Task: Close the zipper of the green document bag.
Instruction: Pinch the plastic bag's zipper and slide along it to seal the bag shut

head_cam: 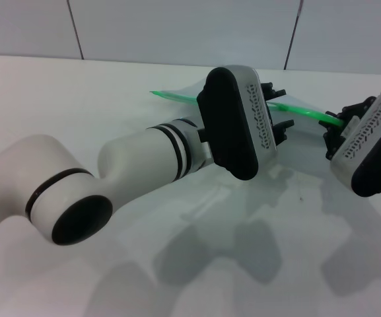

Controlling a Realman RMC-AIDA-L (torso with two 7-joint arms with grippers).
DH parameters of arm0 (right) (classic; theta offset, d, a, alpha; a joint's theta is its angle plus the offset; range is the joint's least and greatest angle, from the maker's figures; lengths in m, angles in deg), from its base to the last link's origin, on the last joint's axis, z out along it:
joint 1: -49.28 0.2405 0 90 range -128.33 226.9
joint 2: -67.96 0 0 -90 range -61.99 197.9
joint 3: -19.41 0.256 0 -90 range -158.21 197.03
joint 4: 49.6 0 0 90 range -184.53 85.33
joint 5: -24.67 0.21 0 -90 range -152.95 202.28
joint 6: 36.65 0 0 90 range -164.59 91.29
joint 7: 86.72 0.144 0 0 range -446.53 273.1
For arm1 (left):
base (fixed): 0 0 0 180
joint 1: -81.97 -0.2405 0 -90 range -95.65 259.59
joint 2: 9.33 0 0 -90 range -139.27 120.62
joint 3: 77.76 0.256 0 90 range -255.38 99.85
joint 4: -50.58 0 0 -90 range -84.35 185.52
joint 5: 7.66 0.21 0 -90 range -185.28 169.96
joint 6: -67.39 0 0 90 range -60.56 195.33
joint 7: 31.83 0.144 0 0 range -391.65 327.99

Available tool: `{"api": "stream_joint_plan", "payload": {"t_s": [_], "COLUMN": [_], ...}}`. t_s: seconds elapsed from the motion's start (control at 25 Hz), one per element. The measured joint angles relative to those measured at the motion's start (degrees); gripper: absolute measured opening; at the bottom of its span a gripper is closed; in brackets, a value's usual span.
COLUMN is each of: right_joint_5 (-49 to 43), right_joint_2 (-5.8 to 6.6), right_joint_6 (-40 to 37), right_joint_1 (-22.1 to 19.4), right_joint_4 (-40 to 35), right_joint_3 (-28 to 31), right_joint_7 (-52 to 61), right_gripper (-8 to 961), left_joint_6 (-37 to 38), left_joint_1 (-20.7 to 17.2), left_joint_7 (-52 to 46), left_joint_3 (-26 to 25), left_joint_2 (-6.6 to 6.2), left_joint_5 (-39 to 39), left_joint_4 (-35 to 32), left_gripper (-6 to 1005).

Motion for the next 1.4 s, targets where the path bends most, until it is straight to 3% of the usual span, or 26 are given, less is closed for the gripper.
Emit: {"api": "stream_joint_plan", "payload": {"t_s": [1.12, 1.4], "right_joint_5": [0.01, 0.0], "right_joint_2": [-0.07, -0.09], "right_joint_6": [0.5, 0.69], "right_joint_1": [0.63, 0.63], "right_joint_4": [-0.07, 0.09], "right_joint_3": [-1.04, -1.13], "right_joint_7": [-0.01, 0.0], "right_gripper": [51, 51], "left_joint_6": [-0.63, -0.39], "left_joint_1": [3.04, 3.05], "left_joint_7": [5.18, 5.21], "left_joint_3": [1.44, 1.38], "left_joint_2": [0.12, 0.12], "left_joint_5": [0.06, -0.16], "left_joint_4": [-3.36, -3.98], "left_gripper": [490, 421]}}
